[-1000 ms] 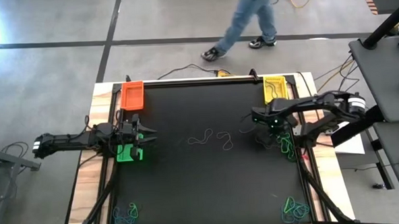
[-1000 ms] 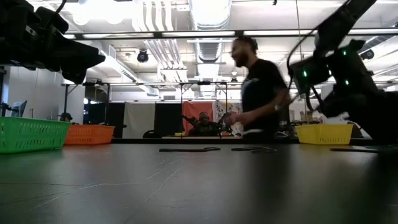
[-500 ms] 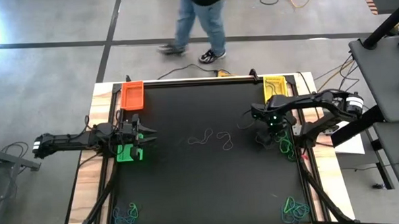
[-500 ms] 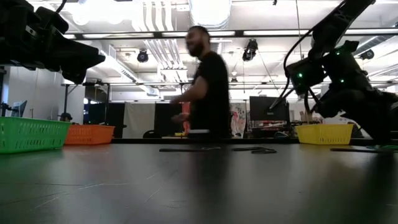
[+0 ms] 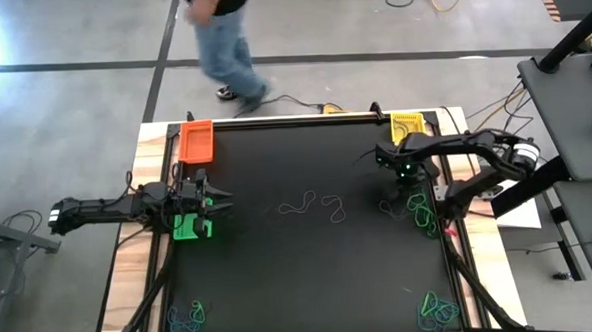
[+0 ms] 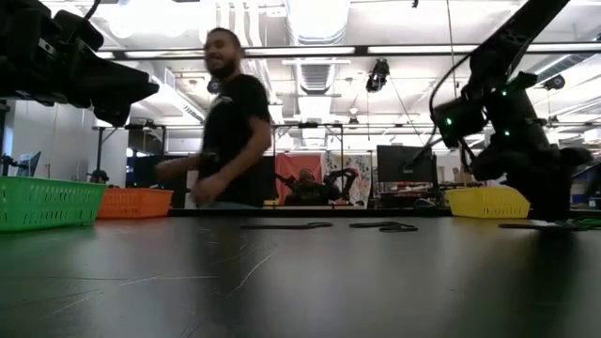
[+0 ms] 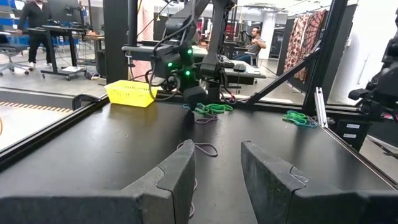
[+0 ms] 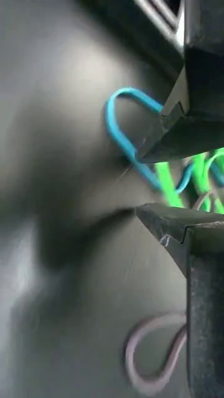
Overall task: Sort rubber bands into baskets
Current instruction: Put the middle right blue rubber band into the yellow bin
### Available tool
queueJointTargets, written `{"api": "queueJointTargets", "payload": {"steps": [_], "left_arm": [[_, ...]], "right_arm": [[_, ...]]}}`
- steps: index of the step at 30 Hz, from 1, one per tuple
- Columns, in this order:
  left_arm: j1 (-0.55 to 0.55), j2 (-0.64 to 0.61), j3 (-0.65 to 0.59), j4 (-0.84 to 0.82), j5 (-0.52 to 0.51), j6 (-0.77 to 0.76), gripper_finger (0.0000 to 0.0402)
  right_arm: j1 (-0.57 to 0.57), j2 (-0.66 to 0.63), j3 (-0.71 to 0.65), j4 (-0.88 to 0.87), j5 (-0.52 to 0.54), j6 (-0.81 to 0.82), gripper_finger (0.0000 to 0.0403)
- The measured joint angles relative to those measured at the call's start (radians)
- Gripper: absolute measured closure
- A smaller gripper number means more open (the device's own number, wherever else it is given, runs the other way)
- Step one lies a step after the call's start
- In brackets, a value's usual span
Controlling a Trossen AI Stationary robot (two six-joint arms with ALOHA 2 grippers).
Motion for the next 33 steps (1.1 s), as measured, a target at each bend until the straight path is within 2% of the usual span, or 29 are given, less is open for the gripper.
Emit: {"api": "queueJointTargets", "payload": {"steps": [4,13,16,21,26,33], "left_arm": [[0.0,0.0,0.0,0.0,0.0,0.0,0.0286],[0.0,0.0,0.0,0.0,0.0,0.0,0.0286],[0.0,0.0,0.0,0.0,0.0,0.0,0.0286],[0.0,0.0,0.0,0.0,0.0,0.0,0.0286],[0.0,0.0,0.0,0.0,0.0,0.0,0.0286],[0.0,0.0,0.0,0.0,0.0,0.0,0.0286]], "right_arm": [[-0.044,-0.002,-0.014,0.003,-0.006,-0.006,0.0289],[-0.044,-0.004,-0.03,0.066,-0.023,-0.034,0.0295],[-0.044,-0.004,-0.039,0.077,-0.023,-0.08,0.0317],[-0.031,-0.007,-0.04,0.08,0.006,-0.151,0.0381],[0.017,-0.009,-0.009,0.106,0.039,-0.175,0.0393],[0.127,-0.011,0.119,0.24,0.065,-0.194,0.0394]]}}
